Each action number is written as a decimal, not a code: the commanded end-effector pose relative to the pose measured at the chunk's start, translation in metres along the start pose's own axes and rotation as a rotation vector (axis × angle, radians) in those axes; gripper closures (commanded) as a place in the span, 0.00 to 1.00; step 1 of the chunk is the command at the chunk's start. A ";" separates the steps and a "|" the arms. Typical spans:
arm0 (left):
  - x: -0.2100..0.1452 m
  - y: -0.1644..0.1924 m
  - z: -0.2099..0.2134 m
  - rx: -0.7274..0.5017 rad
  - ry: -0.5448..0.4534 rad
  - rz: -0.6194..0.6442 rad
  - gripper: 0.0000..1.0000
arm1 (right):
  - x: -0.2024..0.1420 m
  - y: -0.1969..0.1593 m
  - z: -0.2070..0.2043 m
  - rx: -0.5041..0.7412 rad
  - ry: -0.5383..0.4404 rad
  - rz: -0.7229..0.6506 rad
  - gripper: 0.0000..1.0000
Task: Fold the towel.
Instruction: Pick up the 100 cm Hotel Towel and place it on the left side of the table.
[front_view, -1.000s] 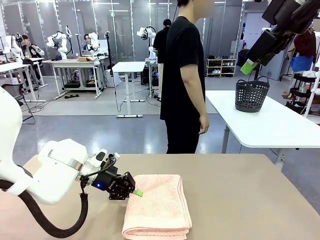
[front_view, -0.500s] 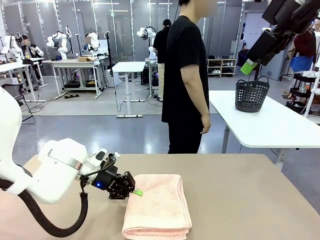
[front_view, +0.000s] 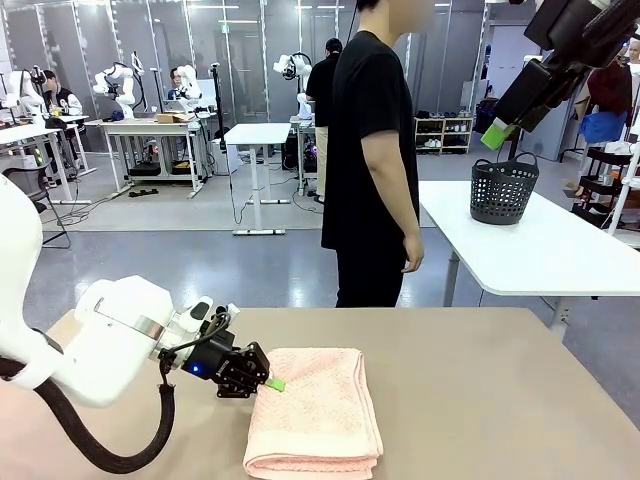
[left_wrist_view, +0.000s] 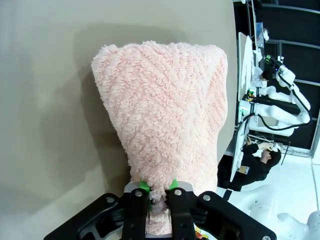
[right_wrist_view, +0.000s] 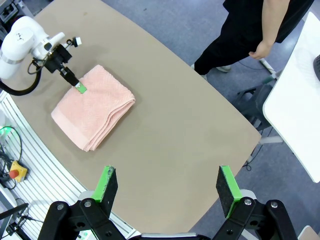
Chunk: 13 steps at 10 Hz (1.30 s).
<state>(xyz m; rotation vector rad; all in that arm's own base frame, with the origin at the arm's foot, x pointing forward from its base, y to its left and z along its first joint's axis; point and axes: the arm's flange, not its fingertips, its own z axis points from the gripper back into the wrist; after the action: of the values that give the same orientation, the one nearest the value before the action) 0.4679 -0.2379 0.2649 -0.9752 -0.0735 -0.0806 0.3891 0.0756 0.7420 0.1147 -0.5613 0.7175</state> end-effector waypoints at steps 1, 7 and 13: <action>-0.004 -0.009 0.041 -0.002 0.013 -0.001 0.87 | 0.000 0.000 0.000 0.000 -0.001 -0.007 0.00; -0.010 0.045 0.198 0.152 -0.016 -0.041 0.87 | 0.000 0.000 0.000 0.000 -0.001 -0.007 0.00; -0.006 0.131 0.312 0.272 -0.093 -0.101 0.87 | 0.000 0.000 0.000 0.000 -0.001 -0.007 0.00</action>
<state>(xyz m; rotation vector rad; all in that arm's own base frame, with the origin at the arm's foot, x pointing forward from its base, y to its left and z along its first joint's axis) 0.4617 0.0870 0.3271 -0.6859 -0.2071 -0.0862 0.3895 0.0752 0.7419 0.1153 -0.5611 0.7170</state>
